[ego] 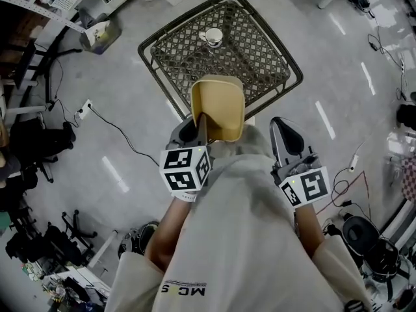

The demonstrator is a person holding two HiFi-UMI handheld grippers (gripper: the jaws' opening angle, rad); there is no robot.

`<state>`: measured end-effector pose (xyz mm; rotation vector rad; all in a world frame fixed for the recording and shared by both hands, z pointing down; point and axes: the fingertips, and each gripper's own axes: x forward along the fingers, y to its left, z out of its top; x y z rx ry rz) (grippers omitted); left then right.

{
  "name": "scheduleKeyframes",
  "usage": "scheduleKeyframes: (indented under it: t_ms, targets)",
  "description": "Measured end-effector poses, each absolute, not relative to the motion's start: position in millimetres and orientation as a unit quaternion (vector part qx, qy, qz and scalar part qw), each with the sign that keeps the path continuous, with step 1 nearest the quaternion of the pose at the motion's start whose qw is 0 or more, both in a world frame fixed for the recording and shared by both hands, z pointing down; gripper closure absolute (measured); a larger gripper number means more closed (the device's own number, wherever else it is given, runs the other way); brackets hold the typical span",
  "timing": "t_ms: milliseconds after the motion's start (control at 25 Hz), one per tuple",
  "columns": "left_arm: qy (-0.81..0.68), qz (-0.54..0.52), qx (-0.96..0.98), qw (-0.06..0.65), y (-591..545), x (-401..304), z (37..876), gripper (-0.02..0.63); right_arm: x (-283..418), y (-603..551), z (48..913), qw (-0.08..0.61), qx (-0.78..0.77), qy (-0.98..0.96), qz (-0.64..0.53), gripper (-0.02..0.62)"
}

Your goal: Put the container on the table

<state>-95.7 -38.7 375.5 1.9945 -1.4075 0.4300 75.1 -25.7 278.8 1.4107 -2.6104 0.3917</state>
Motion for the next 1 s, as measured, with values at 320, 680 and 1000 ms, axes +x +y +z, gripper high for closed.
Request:
scheduleKeyframes:
  t_ms: [320, 680, 1000]
  targets:
    - [-0.531, 0.177, 0.759, 0.333, -48.8, -84.1, 387.9, 0.581, 73.2, -38.0, 283.6, 0.073, 0.459, -0.875, 0.133, 0.575]
    - [-0.533, 0.202, 0.742, 0.354, -57.1, -81.3, 420.6, 0.583, 78.9, -56.7, 307.1, 0.094, 0.459, -0.872, 0.138, 0.575]
    - [-0.527, 0.222, 0.727, 0.380, -63.8, -69.2, 461.4, 0.583, 86.7, -75.6, 327.5, 0.102, 0.468, -0.865, 0.149, 0.575]
